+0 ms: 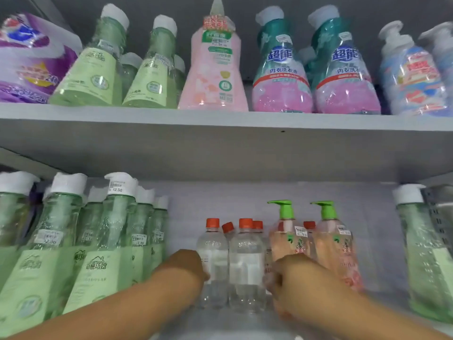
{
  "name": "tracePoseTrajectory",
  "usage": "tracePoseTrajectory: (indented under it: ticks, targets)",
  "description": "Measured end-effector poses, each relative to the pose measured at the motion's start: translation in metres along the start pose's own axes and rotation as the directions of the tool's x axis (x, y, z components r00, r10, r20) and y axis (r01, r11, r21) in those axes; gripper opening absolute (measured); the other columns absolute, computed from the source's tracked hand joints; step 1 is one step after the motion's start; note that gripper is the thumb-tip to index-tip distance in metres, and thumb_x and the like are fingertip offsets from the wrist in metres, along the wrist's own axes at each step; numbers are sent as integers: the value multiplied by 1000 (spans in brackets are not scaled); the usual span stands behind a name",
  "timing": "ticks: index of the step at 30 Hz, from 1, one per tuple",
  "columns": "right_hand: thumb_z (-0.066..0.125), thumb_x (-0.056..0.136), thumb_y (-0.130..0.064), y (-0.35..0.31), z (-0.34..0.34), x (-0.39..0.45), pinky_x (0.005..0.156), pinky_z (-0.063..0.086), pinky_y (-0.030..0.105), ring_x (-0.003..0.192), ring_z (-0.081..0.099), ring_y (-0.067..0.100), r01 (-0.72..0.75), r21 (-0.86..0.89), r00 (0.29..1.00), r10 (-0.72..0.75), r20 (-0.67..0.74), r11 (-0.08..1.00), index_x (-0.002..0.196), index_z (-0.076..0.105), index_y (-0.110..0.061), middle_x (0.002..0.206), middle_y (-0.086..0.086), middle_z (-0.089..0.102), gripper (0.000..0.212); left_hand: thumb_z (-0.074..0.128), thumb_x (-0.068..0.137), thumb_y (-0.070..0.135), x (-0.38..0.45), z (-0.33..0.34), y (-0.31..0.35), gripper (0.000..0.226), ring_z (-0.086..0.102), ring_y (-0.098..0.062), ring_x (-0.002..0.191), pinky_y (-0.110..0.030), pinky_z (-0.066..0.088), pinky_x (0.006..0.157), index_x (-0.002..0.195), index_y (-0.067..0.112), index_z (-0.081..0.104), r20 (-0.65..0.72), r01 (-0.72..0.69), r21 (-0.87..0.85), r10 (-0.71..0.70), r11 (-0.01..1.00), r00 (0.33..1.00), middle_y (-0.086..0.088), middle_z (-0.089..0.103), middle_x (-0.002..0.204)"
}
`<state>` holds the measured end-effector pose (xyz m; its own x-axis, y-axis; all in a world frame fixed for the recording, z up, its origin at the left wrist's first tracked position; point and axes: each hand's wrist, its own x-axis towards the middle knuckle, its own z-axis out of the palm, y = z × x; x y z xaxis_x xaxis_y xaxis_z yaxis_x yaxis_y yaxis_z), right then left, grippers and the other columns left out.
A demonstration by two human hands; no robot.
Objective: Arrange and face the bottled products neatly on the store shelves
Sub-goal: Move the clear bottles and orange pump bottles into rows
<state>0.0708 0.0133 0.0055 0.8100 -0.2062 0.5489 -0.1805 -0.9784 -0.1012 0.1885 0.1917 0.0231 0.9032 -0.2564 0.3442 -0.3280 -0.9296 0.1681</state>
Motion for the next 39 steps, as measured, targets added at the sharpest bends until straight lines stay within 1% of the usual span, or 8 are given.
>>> tracePoseTrajectory:
  ticks: [4,7,10,14,21,27,34,39]
  targets:
    - [59,91,-38,65,-39,-7,54,46,27,59,58,12,-64,192,950,118,-289,979,66,57,-23,67,-4,61,30,47,101,23,-9,-5,27,17,68,-18,89,-27,50,71,97,23,64,-233,-67,28,72,997,970,2,68,99]
    - [68,89,-35,121,-64,0,60,48,34,64,60,14,-38,376,877,211,-431,926,79,58,-24,70,-5,66,18,56,94,46,-32,-8,71,15,63,-8,70,-24,50,63,90,32,57,-458,-329,-385,131,862,879,8,65,77]
    - [73,85,-47,152,-57,14,76,52,30,85,65,15,-172,513,953,275,-131,841,114,49,-25,101,-2,68,44,65,86,61,-45,-11,120,57,63,-4,97,-21,53,82,132,35,44,-246,-285,-568,171,772,954,16,62,115]
    - [79,79,-44,159,-26,21,60,51,19,77,69,5,-204,601,974,222,45,773,141,39,-28,97,-13,69,75,74,84,53,-40,8,161,107,55,-16,105,-25,47,82,157,26,0,-32,-109,-599,112,794,993,2,50,147]
    - [86,73,-40,168,-14,26,67,57,23,71,75,7,-189,657,981,118,152,729,95,74,-26,79,-10,78,29,81,81,42,-46,13,164,112,57,-3,78,-19,47,62,151,38,-5,-109,-140,-634,91,761,990,23,53,96]
    - [84,64,-43,153,-33,2,82,62,39,77,76,12,-136,634,983,25,180,761,87,78,-28,81,-8,79,29,82,81,37,-89,0,109,106,72,1,81,-17,55,75,146,50,-1,-230,-235,-647,108,726,967,17,72,101]
    - [89,72,-39,74,-59,-18,56,51,14,71,73,-2,-19,714,942,-227,247,700,92,74,-32,78,-18,77,26,75,73,62,-130,-32,17,123,61,7,64,-12,44,77,153,28,-13,-349,-102,-389,-44,916,936,8,70,120]
    - [89,67,-52,0,-44,-2,78,61,29,88,75,8,-14,696,913,-274,301,718,98,74,-33,92,-13,78,39,77,63,72,-117,-25,-33,130,57,-14,121,-32,44,105,154,26,-4,-516,-67,-311,-109,948,850,1,40,157]
